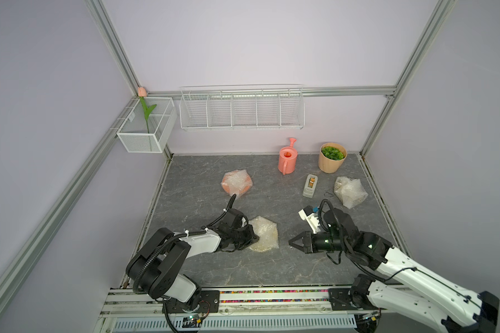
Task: Wrap dinner plates in bubble wrap
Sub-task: Stick the tape on the bubble wrap.
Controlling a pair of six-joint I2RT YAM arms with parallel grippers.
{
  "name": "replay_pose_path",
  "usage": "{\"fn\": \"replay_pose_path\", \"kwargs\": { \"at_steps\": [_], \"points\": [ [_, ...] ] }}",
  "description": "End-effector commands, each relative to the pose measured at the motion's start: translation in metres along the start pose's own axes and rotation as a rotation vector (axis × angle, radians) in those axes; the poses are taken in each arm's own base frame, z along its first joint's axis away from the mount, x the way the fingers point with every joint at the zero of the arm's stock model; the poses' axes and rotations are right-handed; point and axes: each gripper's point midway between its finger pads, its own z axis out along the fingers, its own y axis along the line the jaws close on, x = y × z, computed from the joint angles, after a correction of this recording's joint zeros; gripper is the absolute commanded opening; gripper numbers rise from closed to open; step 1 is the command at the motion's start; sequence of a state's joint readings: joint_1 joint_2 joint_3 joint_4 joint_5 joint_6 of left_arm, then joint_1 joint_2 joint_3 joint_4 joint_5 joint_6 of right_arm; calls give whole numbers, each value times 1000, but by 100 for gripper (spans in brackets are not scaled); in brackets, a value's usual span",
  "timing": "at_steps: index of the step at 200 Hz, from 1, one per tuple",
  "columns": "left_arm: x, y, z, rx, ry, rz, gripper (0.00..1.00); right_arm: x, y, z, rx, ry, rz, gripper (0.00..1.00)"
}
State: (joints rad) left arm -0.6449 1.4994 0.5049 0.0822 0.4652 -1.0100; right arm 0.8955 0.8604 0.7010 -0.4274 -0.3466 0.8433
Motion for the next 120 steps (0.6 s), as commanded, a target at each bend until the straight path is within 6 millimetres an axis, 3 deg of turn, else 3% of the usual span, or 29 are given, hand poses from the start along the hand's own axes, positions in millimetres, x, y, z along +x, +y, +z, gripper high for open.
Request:
{"fn": "replay_pose_path", "kwargs": {
  "at_steps": [1,27,66,98,106,110,120],
  "points": [
    [20,64,-1,-205,31,-85,0,4,4,21,16,-3,8,6],
    [25,63,-1,-194,53,-77,0,12,23,51,-16,54,-28,7],
    [31,65,-1,-188,77,-81,0,8,38,92,-22,92,-38,7],
    [34,66,1,-176,88,-91,0,-9,37,114,4,78,-39,7],
    [35,66,1,-173,92,-91,0,-10,29,120,27,88,-36,7],
    [36,65,1,-170,93,-93,0,-19,38,121,12,72,-40,7],
    [36,65,1,-169,95,-95,0,-26,35,127,7,70,-31,7]
  ]
}}
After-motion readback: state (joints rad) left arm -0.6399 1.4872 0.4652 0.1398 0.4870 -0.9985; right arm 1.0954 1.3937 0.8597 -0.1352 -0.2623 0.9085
